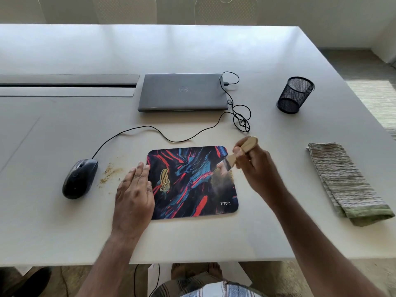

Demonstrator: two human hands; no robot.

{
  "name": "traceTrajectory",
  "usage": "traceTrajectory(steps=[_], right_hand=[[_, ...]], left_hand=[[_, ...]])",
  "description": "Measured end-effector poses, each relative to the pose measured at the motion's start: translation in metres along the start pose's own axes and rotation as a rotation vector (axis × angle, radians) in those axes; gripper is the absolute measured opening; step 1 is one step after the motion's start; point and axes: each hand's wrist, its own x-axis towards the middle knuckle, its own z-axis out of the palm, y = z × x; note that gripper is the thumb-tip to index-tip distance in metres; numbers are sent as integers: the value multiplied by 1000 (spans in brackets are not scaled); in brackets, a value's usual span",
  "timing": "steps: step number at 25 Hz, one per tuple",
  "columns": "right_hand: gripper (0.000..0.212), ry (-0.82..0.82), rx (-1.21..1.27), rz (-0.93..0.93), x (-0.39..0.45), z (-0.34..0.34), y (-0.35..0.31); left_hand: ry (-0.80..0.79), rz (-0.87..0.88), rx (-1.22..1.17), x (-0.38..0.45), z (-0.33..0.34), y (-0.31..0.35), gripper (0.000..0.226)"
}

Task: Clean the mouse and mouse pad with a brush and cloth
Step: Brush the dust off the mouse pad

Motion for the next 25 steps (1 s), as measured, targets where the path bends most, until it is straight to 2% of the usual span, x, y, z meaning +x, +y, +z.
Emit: traceTrajectory(steps=[4, 8, 11, 16, 19, 22, 25], right_hand=[[20, -157, 9, -63, -9, 27, -7], [11, -1, -119, 24, 1, 6, 16], [10, 65, -115, 19, 5, -5, 15], [12, -55, -98, -9, -3, 16, 4], [10, 41, -114, 62, 2, 0, 17], [13, 77, -77, 41, 1, -10, 15], [17, -54, -81, -13, -11, 1, 5]], left_hand=[[16, 7, 8, 1, 2, -1, 56], [16, 3, 7, 0, 2, -1, 56], [10, -3, 8, 0, 3, -2, 56], [18, -1, 20, 0, 3, -1, 55], [7, -5, 18, 1, 3, -2, 56], [4, -8, 19, 0, 4, -3, 55], [-6, -8, 4, 1, 2, -1, 56]])
